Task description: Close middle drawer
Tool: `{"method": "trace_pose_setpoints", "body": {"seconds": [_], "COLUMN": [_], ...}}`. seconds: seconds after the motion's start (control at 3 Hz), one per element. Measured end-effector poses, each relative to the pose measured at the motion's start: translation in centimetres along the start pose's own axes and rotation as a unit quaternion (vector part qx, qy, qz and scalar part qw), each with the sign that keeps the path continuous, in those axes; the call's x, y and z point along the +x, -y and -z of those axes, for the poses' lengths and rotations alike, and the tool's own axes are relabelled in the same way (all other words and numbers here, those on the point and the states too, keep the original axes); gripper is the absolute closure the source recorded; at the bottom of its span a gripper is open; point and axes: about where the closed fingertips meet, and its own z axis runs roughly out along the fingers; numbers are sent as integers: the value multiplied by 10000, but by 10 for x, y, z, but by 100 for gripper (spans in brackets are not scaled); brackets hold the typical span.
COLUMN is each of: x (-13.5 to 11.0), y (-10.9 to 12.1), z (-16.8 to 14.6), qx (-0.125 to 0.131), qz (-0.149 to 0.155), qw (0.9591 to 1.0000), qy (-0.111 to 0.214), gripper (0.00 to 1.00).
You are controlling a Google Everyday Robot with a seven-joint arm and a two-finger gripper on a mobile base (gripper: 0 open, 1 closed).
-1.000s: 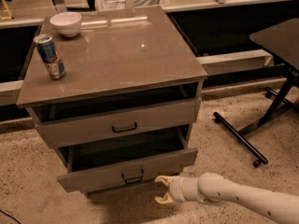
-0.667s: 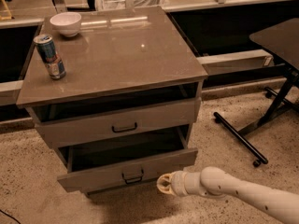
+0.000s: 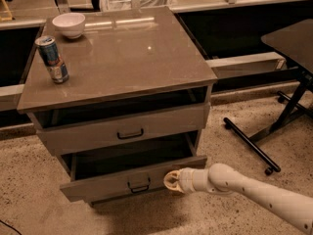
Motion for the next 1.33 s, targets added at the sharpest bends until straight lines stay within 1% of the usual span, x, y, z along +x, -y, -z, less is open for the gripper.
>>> {"method": "trace_pose_setpoints", "body": {"seconds": [0.33,0.67,1.0,1.33], "x": [-2,1,1,-2], "y": [14,18,14,7], "z": [-10,-23,-26,-25], "qx": [-30,-157,-207,-215], "qz": [75,39,23,72], "qw": [10000,9999,9997,9994], "qy": [10,24,147,273], "gripper": [0,0,0,0]}}
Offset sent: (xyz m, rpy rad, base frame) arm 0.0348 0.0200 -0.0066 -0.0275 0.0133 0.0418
